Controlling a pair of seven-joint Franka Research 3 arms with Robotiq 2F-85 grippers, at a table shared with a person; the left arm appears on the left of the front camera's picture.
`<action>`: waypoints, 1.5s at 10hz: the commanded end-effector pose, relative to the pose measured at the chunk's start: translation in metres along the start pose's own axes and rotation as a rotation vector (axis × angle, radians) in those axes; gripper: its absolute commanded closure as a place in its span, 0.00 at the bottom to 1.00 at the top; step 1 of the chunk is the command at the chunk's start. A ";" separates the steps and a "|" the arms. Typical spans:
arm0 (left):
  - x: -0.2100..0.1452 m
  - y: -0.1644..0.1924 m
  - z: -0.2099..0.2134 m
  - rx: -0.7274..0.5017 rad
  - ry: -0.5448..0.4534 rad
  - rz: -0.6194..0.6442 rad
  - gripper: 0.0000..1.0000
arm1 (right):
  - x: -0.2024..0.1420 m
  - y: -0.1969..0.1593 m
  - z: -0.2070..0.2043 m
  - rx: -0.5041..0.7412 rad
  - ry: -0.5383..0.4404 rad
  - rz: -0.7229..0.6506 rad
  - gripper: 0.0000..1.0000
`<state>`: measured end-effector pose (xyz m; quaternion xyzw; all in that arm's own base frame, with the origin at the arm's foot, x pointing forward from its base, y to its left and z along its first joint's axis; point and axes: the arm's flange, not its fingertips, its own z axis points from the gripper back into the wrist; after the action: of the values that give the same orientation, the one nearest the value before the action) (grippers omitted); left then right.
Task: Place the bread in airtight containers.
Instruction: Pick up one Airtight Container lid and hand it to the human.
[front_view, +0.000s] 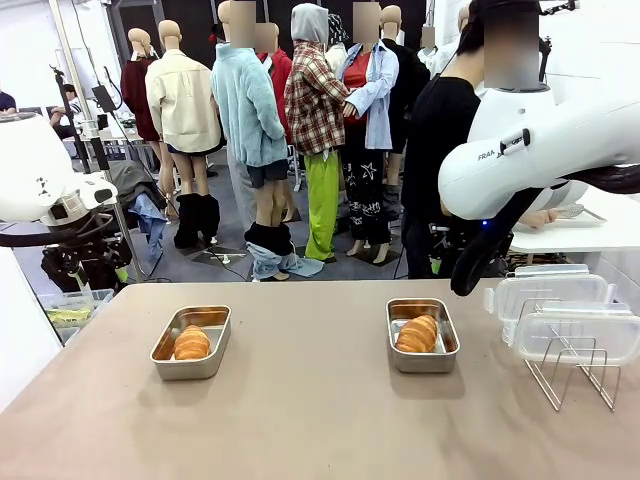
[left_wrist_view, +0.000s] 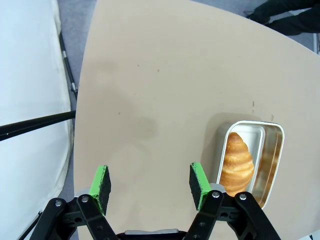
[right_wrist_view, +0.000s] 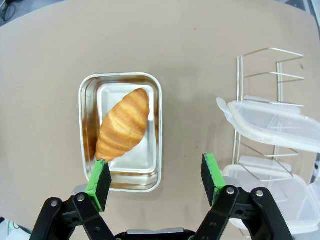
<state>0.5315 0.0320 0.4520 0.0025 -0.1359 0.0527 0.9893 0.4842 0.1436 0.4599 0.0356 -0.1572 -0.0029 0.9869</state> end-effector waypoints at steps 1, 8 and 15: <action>0.000 0.000 0.000 0.000 0.002 0.000 0.18 | -0.002 0.000 -0.002 0.008 -0.005 -0.005 0.10; 0.000 0.000 0.000 0.000 0.002 0.000 0.18 | -0.002 0.000 -0.002 0.008 -0.005 -0.005 0.10; 0.000 0.000 0.000 0.000 0.002 0.000 0.18 | -0.002 0.000 -0.002 0.008 -0.005 -0.005 0.10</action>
<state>0.5315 0.0320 0.4520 0.0025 -0.1358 0.0527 0.9893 0.4842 0.1436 0.4599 0.0356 -0.1572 -0.0029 0.9869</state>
